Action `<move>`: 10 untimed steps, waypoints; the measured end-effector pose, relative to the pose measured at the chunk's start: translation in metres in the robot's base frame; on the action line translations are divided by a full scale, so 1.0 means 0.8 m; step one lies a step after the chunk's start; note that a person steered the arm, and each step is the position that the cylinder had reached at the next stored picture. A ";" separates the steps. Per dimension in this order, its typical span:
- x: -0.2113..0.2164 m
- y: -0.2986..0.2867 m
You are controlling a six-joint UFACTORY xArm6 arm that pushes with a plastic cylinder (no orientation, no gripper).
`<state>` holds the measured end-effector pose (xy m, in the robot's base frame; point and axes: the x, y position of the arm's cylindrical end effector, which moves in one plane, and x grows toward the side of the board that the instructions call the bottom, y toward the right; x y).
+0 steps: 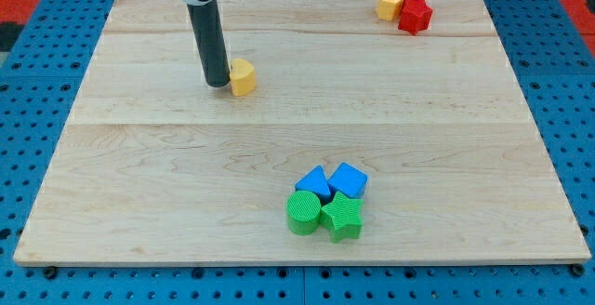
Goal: Move the yellow heart towards the top center
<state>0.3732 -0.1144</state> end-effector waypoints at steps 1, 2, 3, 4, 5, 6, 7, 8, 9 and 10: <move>0.010 -0.017; 0.012 0.015; -0.001 0.056; -0.011 0.070; -0.011 0.070; -0.015 0.070; -0.027 0.111; -0.031 0.162; -0.031 0.182; -0.036 0.194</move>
<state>0.3446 0.0405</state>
